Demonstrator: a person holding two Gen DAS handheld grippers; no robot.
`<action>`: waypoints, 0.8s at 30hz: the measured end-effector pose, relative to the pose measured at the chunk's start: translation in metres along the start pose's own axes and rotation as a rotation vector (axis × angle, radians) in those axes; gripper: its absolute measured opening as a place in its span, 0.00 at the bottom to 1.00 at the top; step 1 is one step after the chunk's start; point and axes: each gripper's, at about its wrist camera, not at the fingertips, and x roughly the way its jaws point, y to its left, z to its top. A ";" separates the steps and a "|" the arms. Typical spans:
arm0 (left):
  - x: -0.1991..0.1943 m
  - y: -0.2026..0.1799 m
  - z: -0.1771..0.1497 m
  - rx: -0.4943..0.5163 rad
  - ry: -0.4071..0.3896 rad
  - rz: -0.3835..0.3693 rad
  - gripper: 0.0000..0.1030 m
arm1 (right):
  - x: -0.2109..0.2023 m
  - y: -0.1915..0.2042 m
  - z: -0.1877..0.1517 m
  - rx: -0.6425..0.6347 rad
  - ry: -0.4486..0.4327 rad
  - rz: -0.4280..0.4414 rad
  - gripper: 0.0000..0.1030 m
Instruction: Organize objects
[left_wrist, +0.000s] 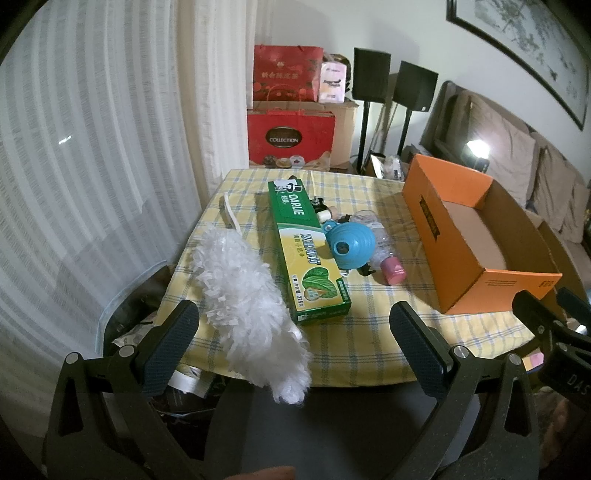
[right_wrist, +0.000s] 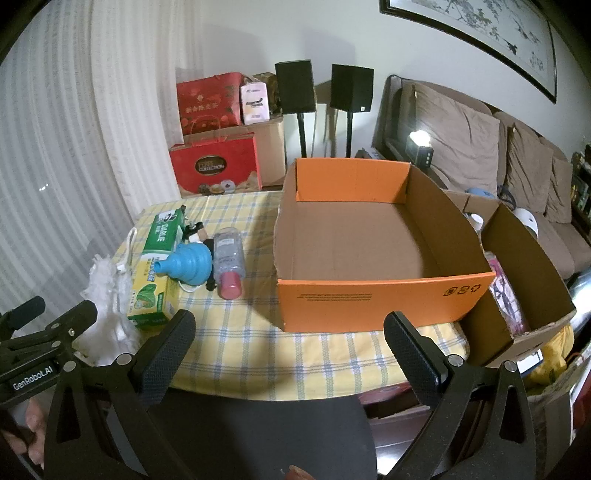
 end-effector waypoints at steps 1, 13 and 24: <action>0.002 0.000 -0.001 -0.002 0.000 0.000 1.00 | -0.001 0.001 0.000 -0.001 0.001 0.001 1.00; 0.006 0.016 -0.002 -0.004 0.000 0.027 1.00 | 0.004 0.014 -0.003 -0.011 0.000 0.017 1.00; 0.028 0.066 0.000 -0.083 0.024 0.017 1.00 | 0.019 0.048 -0.001 -0.102 -0.013 0.113 1.00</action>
